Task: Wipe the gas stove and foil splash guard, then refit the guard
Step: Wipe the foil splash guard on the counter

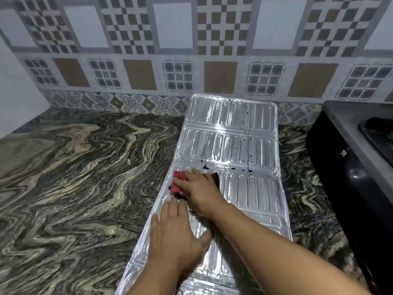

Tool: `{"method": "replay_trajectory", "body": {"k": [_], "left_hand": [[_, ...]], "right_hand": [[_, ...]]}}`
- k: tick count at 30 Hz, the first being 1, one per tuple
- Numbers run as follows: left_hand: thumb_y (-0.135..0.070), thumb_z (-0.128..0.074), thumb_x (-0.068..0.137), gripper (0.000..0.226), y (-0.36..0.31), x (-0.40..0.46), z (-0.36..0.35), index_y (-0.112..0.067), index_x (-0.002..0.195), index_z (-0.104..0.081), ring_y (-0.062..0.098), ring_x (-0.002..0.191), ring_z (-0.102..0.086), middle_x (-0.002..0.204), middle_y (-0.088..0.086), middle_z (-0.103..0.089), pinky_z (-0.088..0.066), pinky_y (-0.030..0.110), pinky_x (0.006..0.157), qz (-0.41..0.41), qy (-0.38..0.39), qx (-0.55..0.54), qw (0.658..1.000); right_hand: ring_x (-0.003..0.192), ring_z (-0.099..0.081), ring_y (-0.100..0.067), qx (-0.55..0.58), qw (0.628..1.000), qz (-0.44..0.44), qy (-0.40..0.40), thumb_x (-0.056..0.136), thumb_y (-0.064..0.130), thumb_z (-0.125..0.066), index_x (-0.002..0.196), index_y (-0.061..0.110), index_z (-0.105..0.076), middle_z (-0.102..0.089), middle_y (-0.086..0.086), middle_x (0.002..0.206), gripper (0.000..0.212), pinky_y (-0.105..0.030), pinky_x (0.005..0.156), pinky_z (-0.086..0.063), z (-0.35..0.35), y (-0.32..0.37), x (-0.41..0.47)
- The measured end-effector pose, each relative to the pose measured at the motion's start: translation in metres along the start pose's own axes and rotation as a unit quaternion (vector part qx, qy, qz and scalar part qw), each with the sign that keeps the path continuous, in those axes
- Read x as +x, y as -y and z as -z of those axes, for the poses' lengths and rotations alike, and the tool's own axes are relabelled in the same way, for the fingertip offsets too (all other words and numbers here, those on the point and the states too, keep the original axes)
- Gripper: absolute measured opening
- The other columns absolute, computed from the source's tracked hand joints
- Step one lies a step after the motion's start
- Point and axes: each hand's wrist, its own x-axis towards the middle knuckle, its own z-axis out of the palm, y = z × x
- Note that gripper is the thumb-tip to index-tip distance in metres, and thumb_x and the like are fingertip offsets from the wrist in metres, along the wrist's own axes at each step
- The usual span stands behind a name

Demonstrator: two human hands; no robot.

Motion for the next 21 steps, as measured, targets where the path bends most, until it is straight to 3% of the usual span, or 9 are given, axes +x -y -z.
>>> {"method": "replay_trajectory", "body": {"k": [5,10,21], "left_hand": [[-0.081,-0.027,0.078,0.104,-0.001,0.001,0.001,-0.016,0.156,-0.004,0.024,0.152,0.004,0.166,0.006,0.004,-0.007,0.05,0.122,0.004,0.016,0.021,1.0],[-0.084,-0.024,0.076,0.108,-0.006,-0.003,0.003,-0.016,0.157,-0.001,0.024,0.152,0.008,0.166,0.005,0.009,-0.005,0.053,0.122,0.019,0.027,0.007,0.999],[-0.084,-0.021,0.078,0.107,-0.007,-0.007,-0.001,-0.015,0.157,0.002,0.023,0.152,0.009,0.165,0.005,0.01,0.0,0.053,0.122,0.017,0.011,0.003,1.0]], "right_hand": [[0.147,-0.01,-0.033,-0.021,0.997,-0.072,-0.002,0.099,0.031,-0.046,0.152,0.03,-0.024,-0.019,-0.009,0.16,0.057,-0.057,0.115,-0.006,-0.003,-0.015,0.03],[0.149,-0.005,-0.033,-0.02,0.987,-0.159,-0.025,0.099,0.024,-0.043,0.154,0.028,-0.016,-0.01,-0.011,0.163,0.061,-0.056,0.116,-0.004,0.011,-0.042,0.014],[0.149,-0.01,-0.028,-0.037,0.957,-0.283,-0.044,0.104,0.034,-0.027,0.153,0.028,-0.018,-0.017,-0.007,0.162,0.05,-0.051,0.116,-0.009,0.04,-0.107,-0.076]]}}
